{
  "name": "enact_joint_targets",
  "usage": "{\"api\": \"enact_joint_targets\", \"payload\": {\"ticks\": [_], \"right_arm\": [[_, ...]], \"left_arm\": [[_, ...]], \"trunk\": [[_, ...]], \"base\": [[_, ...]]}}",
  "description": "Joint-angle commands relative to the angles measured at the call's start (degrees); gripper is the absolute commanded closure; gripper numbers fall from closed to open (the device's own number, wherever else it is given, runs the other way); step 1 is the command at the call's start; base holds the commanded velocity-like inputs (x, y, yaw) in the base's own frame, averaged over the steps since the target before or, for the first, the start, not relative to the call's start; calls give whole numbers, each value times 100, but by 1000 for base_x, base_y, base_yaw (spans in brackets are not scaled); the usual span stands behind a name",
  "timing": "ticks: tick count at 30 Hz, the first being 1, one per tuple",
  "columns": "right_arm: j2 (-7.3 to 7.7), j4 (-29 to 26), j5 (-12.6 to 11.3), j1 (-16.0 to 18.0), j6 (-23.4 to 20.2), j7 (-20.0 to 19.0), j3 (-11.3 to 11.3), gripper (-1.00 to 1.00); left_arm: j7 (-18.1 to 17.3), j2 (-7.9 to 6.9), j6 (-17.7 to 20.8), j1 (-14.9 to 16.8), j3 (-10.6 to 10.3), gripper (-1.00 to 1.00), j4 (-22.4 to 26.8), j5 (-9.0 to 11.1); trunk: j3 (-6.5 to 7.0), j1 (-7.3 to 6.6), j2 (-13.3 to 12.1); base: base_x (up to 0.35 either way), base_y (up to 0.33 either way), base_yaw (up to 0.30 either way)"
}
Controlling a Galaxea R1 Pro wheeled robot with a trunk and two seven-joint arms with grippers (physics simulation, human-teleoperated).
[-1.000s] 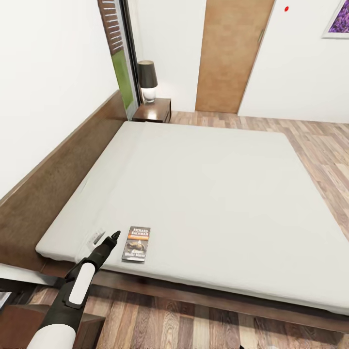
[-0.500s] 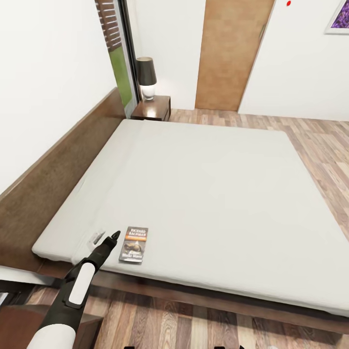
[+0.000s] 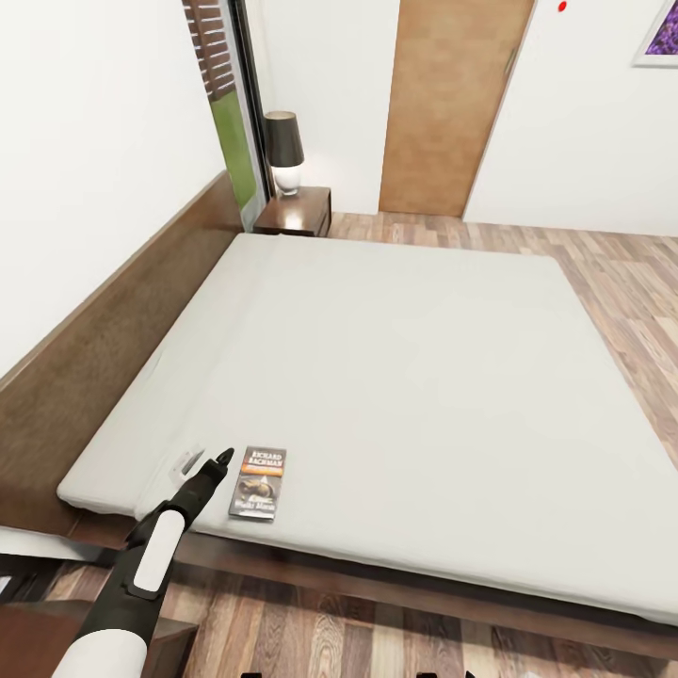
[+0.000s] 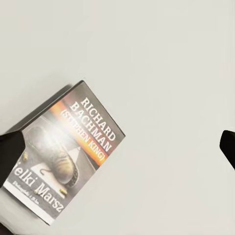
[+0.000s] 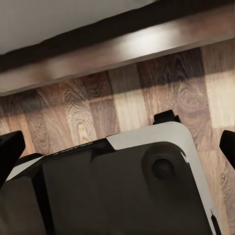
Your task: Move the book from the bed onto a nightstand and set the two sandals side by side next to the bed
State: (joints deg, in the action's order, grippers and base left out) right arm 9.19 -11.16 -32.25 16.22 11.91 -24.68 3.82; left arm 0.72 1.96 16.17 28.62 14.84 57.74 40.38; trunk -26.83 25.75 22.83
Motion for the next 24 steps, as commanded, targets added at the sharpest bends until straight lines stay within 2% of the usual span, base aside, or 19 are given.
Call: {"api": "enact_joint_targets", "payload": {"ticks": [1,10,18,24], "right_arm": [[4,8,-53,4,22,-20,40,-100],[2,8,-53,4,22,-20,40,-100],[4,8,-54,4,22,-20,40,-100],[4,8,-54,4,22,-20,40,-100]], "left_arm": [[8,7,44,3,19,-100,9,57],[8,7,50,2,19,-100,9,57],[8,6,52,3,19,-100,9,57],[8,7,52,3,19,-100,9,57]], "trunk": [[-8,4,9],[-8,4,9],[-8,4,9],[-8,4,9]], "base": [[59,0,0],[26,0,0],[216,0,0],[50,0,0]]}}
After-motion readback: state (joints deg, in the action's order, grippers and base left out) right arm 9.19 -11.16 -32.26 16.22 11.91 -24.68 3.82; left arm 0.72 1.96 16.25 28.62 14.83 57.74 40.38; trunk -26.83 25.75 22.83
